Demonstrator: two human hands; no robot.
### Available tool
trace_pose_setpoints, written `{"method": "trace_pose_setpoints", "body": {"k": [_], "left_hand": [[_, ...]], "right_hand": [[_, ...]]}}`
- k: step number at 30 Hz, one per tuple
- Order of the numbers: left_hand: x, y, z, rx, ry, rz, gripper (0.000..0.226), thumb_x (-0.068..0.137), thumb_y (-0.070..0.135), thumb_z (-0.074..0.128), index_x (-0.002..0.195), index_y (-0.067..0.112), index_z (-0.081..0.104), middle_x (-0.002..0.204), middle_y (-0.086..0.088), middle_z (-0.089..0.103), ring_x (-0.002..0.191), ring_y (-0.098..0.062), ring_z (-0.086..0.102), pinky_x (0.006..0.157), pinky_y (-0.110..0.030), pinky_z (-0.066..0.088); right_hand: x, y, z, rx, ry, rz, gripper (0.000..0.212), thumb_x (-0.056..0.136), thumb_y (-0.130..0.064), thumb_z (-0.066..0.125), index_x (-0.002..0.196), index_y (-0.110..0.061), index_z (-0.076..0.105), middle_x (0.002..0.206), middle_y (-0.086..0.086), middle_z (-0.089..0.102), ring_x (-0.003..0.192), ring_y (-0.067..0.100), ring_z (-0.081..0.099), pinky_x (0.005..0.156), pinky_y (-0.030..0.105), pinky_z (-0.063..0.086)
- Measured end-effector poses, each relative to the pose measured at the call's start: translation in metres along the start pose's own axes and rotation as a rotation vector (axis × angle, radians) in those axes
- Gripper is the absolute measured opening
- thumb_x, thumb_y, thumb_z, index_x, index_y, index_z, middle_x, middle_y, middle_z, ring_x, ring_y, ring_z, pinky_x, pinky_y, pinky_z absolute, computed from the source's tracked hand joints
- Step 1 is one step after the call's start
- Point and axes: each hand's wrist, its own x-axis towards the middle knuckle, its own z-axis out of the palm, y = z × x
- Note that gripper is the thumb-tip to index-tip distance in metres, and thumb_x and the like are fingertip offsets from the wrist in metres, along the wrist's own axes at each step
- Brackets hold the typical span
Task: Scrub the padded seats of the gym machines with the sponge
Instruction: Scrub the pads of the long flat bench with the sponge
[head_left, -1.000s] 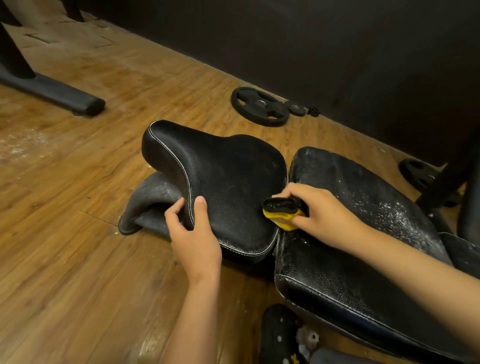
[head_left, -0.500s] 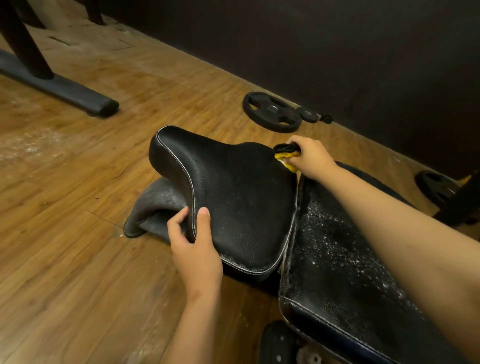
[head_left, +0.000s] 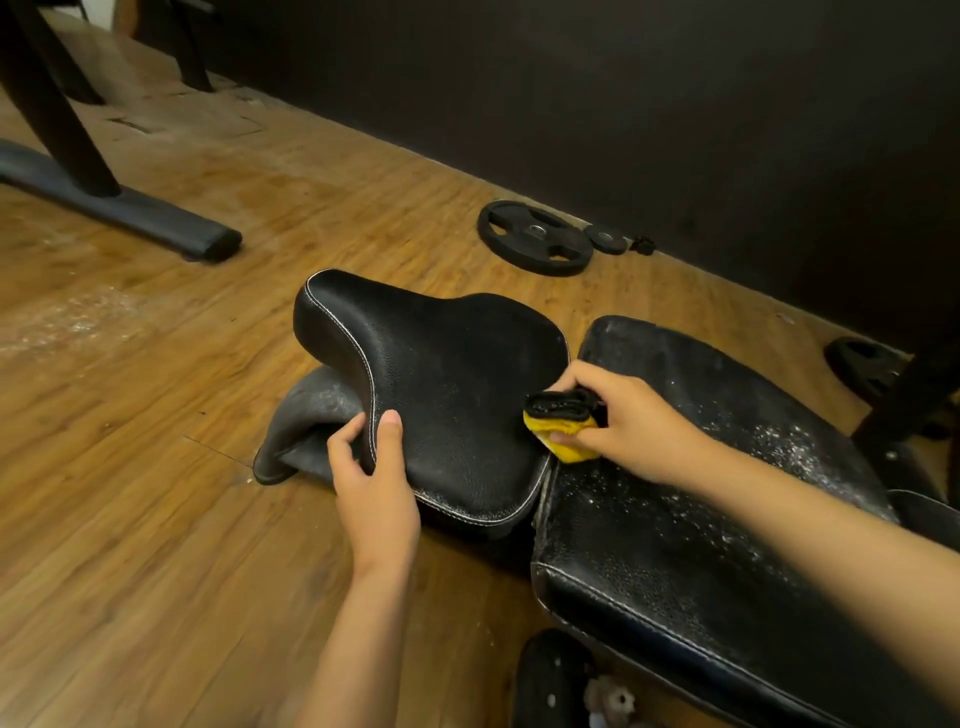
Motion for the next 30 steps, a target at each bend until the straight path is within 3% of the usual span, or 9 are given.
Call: {"method": "trace_pose_setpoints", "body": {"k": [3,6,10,13,16,21,30], "left_hand": [[-0.001,0.002,-0.001,-0.001,-0.018,-0.006,0.035,0.093,0.041,0.058,0.124,0.024,0.054,0.111,0.017,0.059,0.101,0.004,0.055,0.08,-0.017,0.041],[0.0,0.003,-0.002,0.002,-0.029,-0.009,0.031,0.094,0.039,0.058,0.121,0.025,0.054,0.11,0.017,0.058,0.101,0.003,0.055,0.078,-0.016,0.041],[0.0,0.003,-0.002,-0.016,-0.032,-0.005,0.03,0.094,0.036,0.059,0.12,0.023,0.054,0.108,0.017,0.059,0.099,0.005,0.056,0.077,-0.014,0.042],[0.001,0.002,-0.002,-0.025,-0.039,0.002,0.029,0.095,0.035,0.059,0.12,0.023,0.054,0.107,0.018,0.059,0.094,0.009,0.056,0.074,-0.012,0.042],[0.002,-0.001,-0.002,-0.026,-0.038,0.017,0.033,0.094,0.035,0.059,0.123,0.021,0.054,0.111,0.015,0.06,0.098,0.007,0.056,0.078,-0.014,0.042],[0.006,-0.005,-0.001,-0.033,-0.022,0.022,0.033,0.094,0.033,0.06,0.124,0.018,0.055,0.11,0.014,0.061,0.098,0.006,0.057,0.081,-0.016,0.042],[0.007,-0.006,0.001,-0.042,0.003,-0.003,0.034,0.093,0.036,0.062,0.122,0.021,0.056,0.114,0.008,0.062,0.103,-0.003,0.058,0.083,-0.021,0.043]], "right_hand": [[0.026,0.022,-0.011,-0.042,0.179,0.083,0.023,0.08,-0.019,0.076,0.091,-0.025,0.056,0.094,-0.008,0.064,0.09,0.004,0.059,0.075,0.025,0.047],[0.063,0.046,-0.013,-0.086,0.32,0.206,0.025,0.079,-0.021,0.076,0.092,-0.018,0.055,0.094,0.001,0.064,0.089,0.016,0.059,0.073,0.033,0.045],[0.097,0.057,-0.01,-0.136,0.411,0.256,0.025,0.078,-0.016,0.075,0.091,-0.012,0.054,0.094,0.007,0.063,0.089,0.023,0.057,0.071,0.037,0.046],[0.109,0.065,-0.012,-0.22,0.477,0.262,0.025,0.077,-0.01,0.073,0.09,-0.015,0.052,0.097,0.005,0.06,0.089,0.024,0.056,0.077,0.045,0.05],[0.118,0.072,-0.015,-0.286,0.513,0.262,0.027,0.079,-0.006,0.07,0.091,-0.018,0.049,0.1,0.004,0.057,0.089,0.024,0.055,0.077,0.046,0.05],[0.128,0.078,-0.015,-0.306,0.413,0.224,0.021,0.082,-0.008,0.068,0.092,-0.015,0.052,0.098,0.005,0.061,0.09,0.025,0.057,0.071,0.036,0.046],[0.097,0.061,-0.029,-0.323,0.163,0.143,0.023,0.08,-0.01,0.071,0.093,-0.015,0.054,0.09,0.004,0.065,0.087,0.023,0.061,0.076,0.046,0.051]]}}
